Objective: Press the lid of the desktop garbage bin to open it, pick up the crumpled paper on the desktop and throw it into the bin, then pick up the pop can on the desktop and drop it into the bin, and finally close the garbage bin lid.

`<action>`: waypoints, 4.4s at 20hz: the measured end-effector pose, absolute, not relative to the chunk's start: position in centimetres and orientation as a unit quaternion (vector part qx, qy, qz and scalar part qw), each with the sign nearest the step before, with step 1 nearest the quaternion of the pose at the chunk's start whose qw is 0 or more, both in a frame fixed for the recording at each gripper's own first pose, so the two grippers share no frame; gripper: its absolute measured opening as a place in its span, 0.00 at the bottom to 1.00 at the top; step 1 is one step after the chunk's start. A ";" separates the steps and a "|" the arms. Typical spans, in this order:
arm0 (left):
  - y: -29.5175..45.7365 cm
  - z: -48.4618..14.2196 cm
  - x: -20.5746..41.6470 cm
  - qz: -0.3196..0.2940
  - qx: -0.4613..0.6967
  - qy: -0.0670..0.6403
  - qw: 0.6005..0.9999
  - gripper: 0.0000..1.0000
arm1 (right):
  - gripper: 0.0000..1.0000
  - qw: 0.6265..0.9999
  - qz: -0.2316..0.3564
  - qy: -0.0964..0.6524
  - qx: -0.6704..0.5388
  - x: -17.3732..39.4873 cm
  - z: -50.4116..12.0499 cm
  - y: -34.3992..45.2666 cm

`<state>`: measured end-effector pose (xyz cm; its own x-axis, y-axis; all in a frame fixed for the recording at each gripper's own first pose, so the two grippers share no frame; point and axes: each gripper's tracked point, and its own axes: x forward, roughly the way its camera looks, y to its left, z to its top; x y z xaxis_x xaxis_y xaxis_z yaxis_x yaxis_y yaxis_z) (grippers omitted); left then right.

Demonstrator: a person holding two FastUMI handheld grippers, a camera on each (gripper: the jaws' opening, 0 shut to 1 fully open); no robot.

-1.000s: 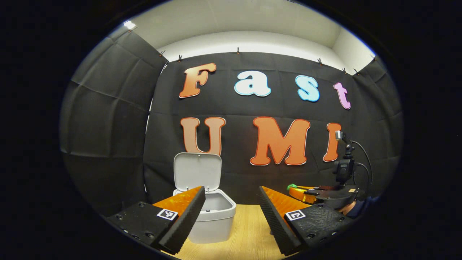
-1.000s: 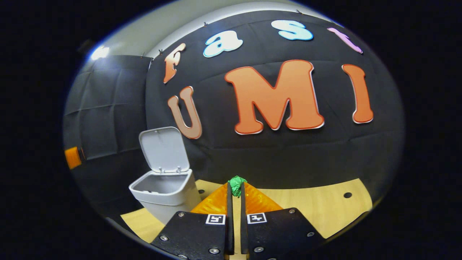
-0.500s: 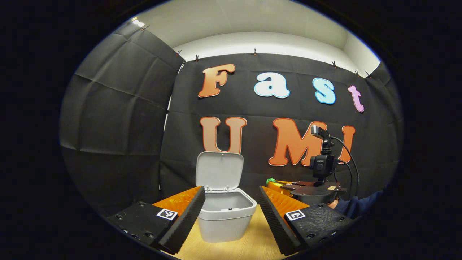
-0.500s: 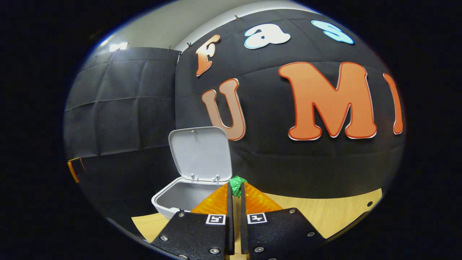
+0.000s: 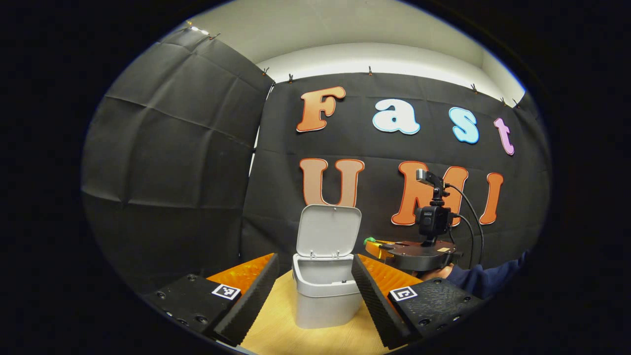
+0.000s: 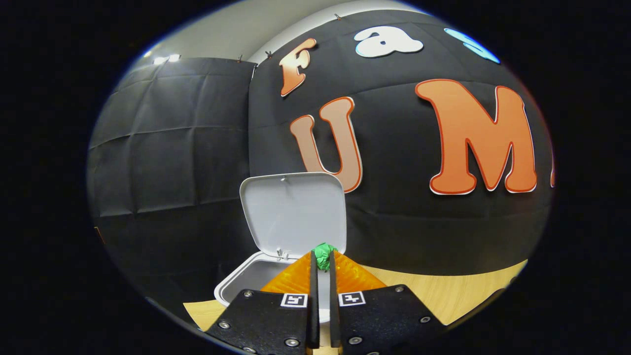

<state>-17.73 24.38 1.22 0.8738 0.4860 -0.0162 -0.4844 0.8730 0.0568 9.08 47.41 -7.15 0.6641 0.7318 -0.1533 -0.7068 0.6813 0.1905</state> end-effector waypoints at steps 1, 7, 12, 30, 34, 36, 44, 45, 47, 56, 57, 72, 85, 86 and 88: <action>24.6 1.1 -17.8 0.252 0.025 0.015 0.967 0.94 | 0.13 0.908 0.401 0.109 0.054 8.8 -7.3 47.7; 25.0 0.6 -17.9 0.257 0.020 0.018 0.966 0.93 | 0.56 0.907 0.409 0.090 0.043 8.0 -6.9 48.0; 24.2 0.2 -16.6 0.241 0.015 0.022 0.970 0.93 | 0.79 0.908 0.408 0.081 0.049 8.0 -6.4 46.6; 13.4 -5.7 -8.2 0.096 0.019 0.063 0.993 0.93 | 0.89 0.958 0.270 0.081 0.048 7.9 -7.2 25.7; 10.0 -9.0 -6.0 0.054 0.024 0.086 0.995 0.94 | 0.89 0.970 0.220 0.092 0.045 7.1 -8.3 19.7; 8.1 -10.6 -4.8 0.030 0.027 0.097 0.995 0.94 | 0.89 0.977 0.188 0.097 0.041 6.8 -8.9 16.4; 0.7 -20.2 0.1 -0.064 0.065 0.152 0.984 0.94 | 0.89 0.989 0.083 0.109 0.054 4.5 -9.1 6.0; 0.1 -21.7 0.8 -0.071 0.068 0.160 0.982 0.94 | 0.89 0.990 0.073 0.111 0.053 4.1 -9.2 5.0; -0.8 -24.7 2.1 -0.081 0.073 0.181 0.977 0.93 | 0.89 0.991 0.052 0.113 0.050 3.4 -9.3 3.0; -2.7 -36.2 6.3 -0.089 0.061 0.293 0.950 0.95 | 0.89 0.992 -0.026 0.123 0.032 0.8 -9.6 -3.6; -2.9 -36.9 6.7 -0.087 0.061 0.299 0.948 0.95 | 0.89 0.991 -0.033 0.125 0.030 0.6 -9.8 -4.0; -1.9 -45.9 11.7 -0.051 0.070 0.359 0.929 0.95 | 0.89 0.986 -0.073 0.148 0.012 -1.2 -10.5 -6.9; -2.3 -47.4 13.3 -0.047 0.067 0.378 0.922 0.82 | 0.89 0.983 -0.075 0.165 0.006 -2.0 -11.1 -7.6; -2.3 -47.4 13.3 -0.047 0.069 0.379 0.922 0.82 | 0.89 0.983 -0.074 0.165 0.006 -2.0 -11.1 -7.6; -2.2 -47.3 13.4 -0.047 0.065 0.380 0.922 0.82 | 0.89 0.983 -0.072 0.168 0.005 -2.0 -11.3 -7.6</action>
